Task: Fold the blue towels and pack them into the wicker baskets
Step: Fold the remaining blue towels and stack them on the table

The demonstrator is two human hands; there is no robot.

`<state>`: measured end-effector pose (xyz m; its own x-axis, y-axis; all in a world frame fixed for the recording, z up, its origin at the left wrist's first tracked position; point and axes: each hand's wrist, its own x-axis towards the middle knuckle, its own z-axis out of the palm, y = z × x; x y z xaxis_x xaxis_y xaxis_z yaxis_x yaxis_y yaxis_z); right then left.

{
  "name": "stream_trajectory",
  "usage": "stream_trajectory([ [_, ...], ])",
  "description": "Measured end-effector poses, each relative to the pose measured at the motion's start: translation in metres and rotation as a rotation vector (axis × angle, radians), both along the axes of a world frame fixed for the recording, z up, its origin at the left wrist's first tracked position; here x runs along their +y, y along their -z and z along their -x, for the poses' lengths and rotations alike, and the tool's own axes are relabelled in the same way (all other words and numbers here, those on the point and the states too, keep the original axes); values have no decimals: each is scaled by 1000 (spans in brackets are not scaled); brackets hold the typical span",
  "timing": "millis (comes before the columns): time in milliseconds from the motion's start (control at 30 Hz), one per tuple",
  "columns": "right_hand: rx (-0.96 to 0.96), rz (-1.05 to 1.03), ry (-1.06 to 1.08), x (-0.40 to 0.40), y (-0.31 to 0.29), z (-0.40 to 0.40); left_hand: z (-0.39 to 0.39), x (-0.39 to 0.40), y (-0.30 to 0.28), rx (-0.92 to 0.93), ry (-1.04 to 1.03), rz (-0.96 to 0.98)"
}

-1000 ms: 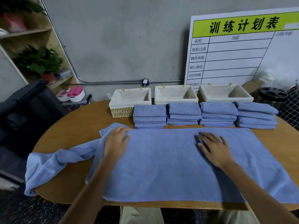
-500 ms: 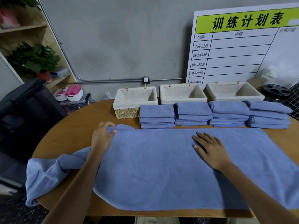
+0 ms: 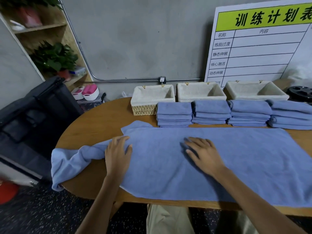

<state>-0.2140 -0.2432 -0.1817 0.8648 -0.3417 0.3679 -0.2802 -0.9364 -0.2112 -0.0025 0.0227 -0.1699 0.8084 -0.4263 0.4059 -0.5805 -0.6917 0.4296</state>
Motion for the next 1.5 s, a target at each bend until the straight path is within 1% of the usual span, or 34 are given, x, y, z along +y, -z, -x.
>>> stream_trajectory([
  [100, 90, -10, 0, 22, 10, -14, 10, 24, 7, 20, -79, -88],
  [200, 90, -3, 54, 34, 9, -23, 21, 41, 17, 10, -75, -109],
  [233, 83, 1, 51, 37, 6, -27, 23, 44, 18, 26, -47, -67],
  [333, 87, 11, 9, 49, 3, -36, 31, 45, 15, 166, 75, 163],
  [400, 117, 10, -1, 56, 6, -39, 36, 47, 11, 201, 76, 262],
  [667, 175, -107, 3, 59, 10, -37, 58, 54, 0, 234, 27, 275],
  [833, 174, -158, -1, 59, 10, -34, 40, 60, -23, 263, 44, 321],
  [900, 188, -165, -1, 59, 9, -34, 31, 64, -28, 282, 56, 249],
  [1000, 192, -152, 6, 59, 7, -34, 32, 67, -16, 309, 52, 59],
  [1133, 193, -147, 9, 60, 7, -34, 36, 68, -7, 263, 14, -1],
  [1200, 202, -143, 4, 61, 6, -34, 38, 67, -9, 242, -37, -83],
  [1267, 207, -148, 0, 61, 6, -34, 43, 62, -12, 165, -87, -179],
  [1333, 206, -159, 2, 61, 6, -34, 49, 55, -16, 121, -105, -208],
  [1433, 196, -157, -2, 60, 6, -34, 55, 50, -18, 124, -158, -288],
  [1500, 193, -155, -5, 60, 6, -34, 58, 53, -17, 107, -189, -275],
])
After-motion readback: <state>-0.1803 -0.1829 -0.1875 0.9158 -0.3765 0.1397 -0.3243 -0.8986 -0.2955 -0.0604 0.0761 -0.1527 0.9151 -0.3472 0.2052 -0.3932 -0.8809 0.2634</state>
